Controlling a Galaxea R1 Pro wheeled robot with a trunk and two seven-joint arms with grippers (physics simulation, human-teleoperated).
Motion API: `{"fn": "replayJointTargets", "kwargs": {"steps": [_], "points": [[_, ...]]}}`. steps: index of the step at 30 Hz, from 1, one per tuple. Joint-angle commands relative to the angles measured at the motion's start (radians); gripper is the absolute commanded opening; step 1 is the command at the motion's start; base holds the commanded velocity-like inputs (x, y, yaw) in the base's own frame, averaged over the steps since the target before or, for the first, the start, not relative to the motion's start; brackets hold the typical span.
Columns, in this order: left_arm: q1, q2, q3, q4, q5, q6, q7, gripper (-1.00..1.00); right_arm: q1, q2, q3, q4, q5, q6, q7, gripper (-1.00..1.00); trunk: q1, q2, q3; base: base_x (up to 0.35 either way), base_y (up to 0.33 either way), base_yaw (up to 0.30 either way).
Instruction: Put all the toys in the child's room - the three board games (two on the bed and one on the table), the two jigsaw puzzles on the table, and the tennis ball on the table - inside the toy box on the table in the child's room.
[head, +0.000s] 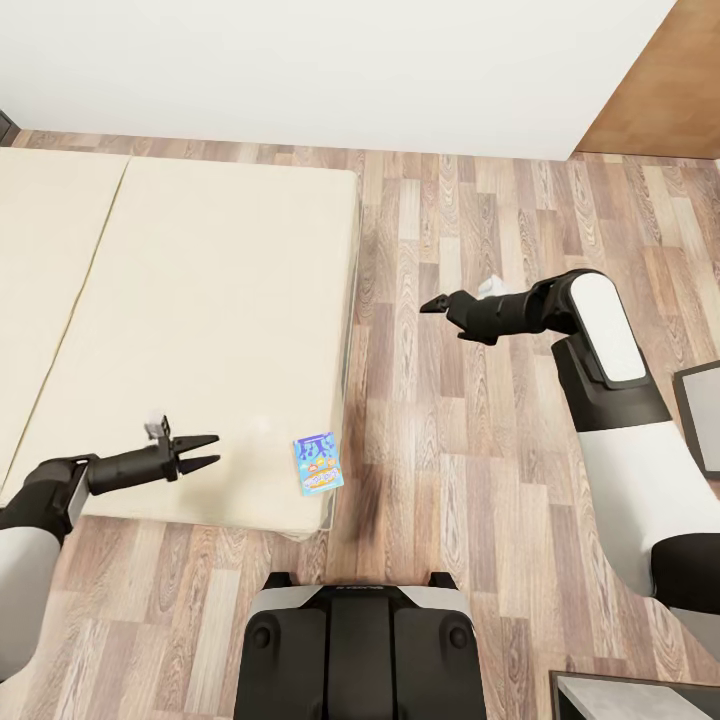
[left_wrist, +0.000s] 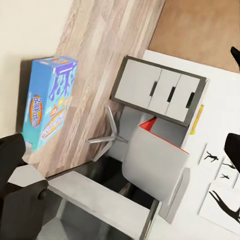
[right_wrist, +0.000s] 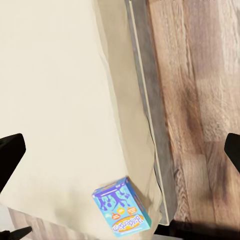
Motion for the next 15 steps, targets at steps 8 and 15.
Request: {"fn": "replayJointTargets", "kwargs": {"steps": [8, 15], "points": [[0.059, 0.013, 0.008, -0.012, -0.009, 0.01, -0.008, 1.0, 0.002, -0.006, 0.001, -0.009, -0.01, -0.001, -0.01, 1.0, 0.001, -0.002, -0.001, 0.0, 0.0, 0.0], [0.107, 0.038, 0.008, -0.088, -0.007, 0.022, -0.008, 1.0, 0.048, -0.011, -0.003, -0.011, -0.015, 0.001, -0.01, 1.0, 0.001, -0.002, -0.001, 0.0, 0.0, 0.0]]}}
